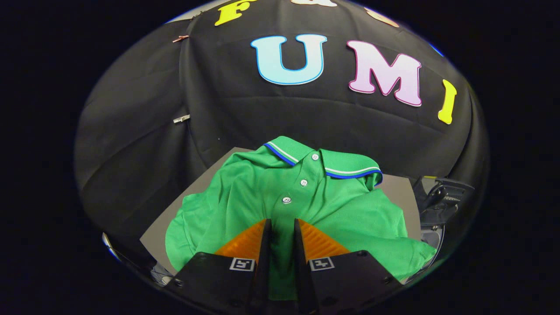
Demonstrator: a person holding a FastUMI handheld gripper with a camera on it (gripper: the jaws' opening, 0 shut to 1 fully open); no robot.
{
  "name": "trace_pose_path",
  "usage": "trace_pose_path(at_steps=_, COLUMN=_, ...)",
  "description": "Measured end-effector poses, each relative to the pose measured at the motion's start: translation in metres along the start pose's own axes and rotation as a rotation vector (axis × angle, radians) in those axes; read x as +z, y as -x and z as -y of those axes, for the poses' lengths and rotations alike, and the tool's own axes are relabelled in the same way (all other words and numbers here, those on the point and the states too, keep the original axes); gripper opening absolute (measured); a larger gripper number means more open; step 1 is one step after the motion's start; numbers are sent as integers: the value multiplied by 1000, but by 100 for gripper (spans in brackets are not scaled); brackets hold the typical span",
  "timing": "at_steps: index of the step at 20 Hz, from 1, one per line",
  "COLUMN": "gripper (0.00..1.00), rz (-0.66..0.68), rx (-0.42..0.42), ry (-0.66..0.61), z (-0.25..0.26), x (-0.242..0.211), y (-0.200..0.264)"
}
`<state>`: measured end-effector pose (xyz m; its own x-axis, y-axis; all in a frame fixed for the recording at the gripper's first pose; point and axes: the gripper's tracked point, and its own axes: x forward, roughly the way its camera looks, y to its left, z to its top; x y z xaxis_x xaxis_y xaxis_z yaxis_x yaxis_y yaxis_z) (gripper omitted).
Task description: Put the clothes into the washing machine and then close the washing machine lid.
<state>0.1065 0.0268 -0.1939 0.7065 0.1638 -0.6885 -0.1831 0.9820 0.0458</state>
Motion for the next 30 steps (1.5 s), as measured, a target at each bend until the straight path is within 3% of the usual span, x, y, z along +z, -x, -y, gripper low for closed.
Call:
trace_pose_path(at_steps=1, gripper=30, rz=1, rx=-7, ry=10, z=3, x=4, y=0)
trace_pose_path(at_steps=2, gripper=6, rz=7, rx=-12, ry=1, z=4, x=10, y=9)
trace_pose_path(at_steps=10, gripper=6, rz=114, rx=53, ry=-28, z=13, x=35, y=39)
trace_pose_path(at_steps=16, gripper=6, rz=136, rx=51, ry=-63, z=55, x=49, y=67)
trace_pose_path(at_steps=20, gripper=5, rz=133, rx=93, ry=-52, z=73, x=43, y=79)
trace_pose_path(at_steps=26, gripper=6, rz=147, rx=164, ry=-12, z=124, x=41, y=115)
trace_pose_path(at_steps=30, gripper=5, rz=140, rx=192, ry=-97, z=176, x=43, y=135)
